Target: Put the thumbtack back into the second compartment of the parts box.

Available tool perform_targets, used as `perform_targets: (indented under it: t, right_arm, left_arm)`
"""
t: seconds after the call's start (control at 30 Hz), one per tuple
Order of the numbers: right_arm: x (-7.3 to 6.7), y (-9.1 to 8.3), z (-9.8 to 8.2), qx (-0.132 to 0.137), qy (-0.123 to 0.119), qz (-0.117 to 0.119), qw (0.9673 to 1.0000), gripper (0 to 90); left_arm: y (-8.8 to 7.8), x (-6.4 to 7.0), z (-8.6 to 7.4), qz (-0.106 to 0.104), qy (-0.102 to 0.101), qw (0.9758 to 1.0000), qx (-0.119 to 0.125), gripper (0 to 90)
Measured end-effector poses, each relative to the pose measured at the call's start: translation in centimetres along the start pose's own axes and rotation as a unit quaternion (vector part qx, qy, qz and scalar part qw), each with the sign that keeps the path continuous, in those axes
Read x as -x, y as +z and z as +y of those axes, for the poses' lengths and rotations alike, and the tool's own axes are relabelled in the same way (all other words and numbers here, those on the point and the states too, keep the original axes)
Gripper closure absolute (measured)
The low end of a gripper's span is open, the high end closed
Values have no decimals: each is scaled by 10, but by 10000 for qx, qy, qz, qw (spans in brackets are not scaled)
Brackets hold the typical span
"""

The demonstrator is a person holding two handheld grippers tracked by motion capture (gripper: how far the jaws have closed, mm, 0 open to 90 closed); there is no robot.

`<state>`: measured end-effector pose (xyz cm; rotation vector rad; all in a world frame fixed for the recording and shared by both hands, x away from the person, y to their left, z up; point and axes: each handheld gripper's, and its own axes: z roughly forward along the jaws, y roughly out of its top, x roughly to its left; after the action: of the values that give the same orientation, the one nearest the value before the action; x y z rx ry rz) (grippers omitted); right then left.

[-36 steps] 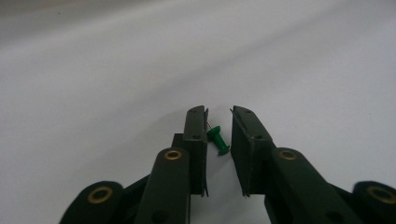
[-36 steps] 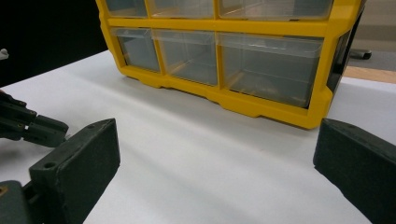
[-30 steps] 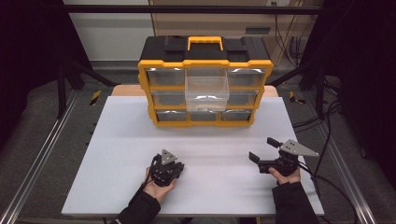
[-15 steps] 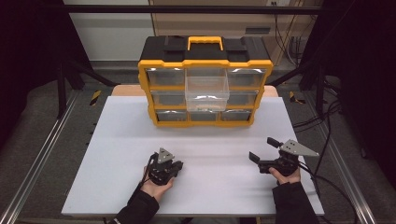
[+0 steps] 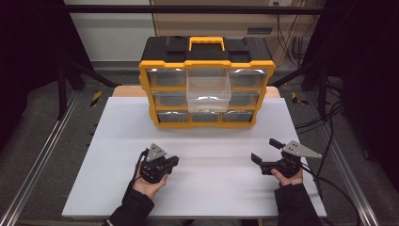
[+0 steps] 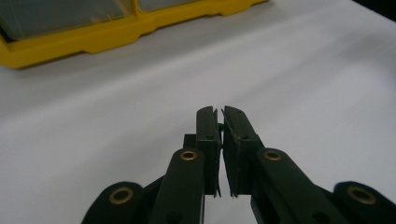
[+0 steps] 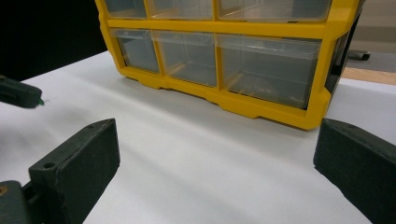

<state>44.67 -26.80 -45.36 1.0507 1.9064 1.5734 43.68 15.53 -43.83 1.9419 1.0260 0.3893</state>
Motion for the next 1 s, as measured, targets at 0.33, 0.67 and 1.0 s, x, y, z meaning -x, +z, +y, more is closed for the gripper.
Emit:
perform_targets:
  t: [0.33, 0.67, 1.0]
  right_arm:
    - [0, 0, 0, 7, 3, -2, 10000, 7]
    - [0, 0, 0, -5, -15, -18, 10000, 6]
    - [0, -1, 0, -6, -6, -24, 10000, 6]
  left_arm:
    - [-24, -5, 20, -73, 28, 9997, 225, 844]
    - [-43, -5, 46, -132, 103, 9986, 502, 844]
    - [-59, 0, 81, -238, 268, 9963, 783, 845]
